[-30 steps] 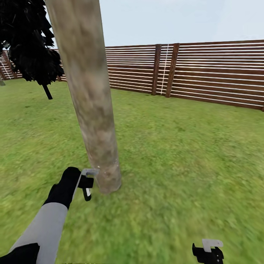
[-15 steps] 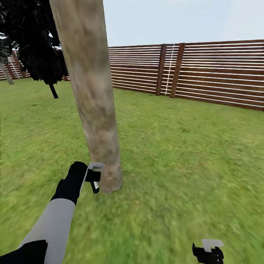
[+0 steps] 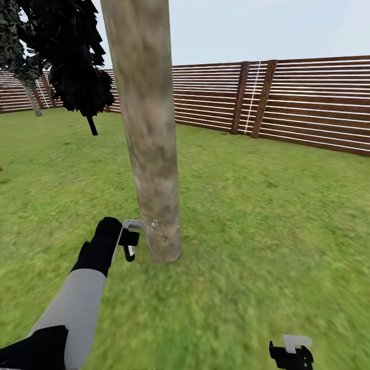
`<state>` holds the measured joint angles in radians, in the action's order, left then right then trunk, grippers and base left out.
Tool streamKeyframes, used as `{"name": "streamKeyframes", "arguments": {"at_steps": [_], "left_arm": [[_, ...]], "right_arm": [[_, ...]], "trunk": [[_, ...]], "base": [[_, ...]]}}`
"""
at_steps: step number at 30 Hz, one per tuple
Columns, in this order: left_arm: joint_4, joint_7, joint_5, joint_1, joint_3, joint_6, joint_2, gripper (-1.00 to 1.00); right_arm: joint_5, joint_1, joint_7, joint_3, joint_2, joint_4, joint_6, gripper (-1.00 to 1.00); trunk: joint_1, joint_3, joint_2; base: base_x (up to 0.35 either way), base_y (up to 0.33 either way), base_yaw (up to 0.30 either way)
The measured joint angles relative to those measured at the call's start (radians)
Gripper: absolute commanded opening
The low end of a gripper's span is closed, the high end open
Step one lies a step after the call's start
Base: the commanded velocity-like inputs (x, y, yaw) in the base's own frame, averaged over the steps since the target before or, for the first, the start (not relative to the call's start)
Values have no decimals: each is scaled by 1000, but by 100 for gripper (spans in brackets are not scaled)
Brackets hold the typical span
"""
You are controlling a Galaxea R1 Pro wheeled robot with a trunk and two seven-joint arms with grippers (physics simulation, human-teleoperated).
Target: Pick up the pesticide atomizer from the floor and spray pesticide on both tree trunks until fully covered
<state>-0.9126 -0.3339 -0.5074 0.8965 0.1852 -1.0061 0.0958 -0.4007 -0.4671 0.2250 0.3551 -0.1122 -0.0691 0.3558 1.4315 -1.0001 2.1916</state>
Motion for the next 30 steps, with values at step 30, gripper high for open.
{"name": "streamKeyframes", "arguments": {"at_steps": [30], "left_arm": [[-1,3,-4,-4,10,1,-1,-100]], "right_arm": [[0,8,-229,0,-8,18,30,100]], "trunk": [[0,0,0]], "base": [[109,-228,58]]}}
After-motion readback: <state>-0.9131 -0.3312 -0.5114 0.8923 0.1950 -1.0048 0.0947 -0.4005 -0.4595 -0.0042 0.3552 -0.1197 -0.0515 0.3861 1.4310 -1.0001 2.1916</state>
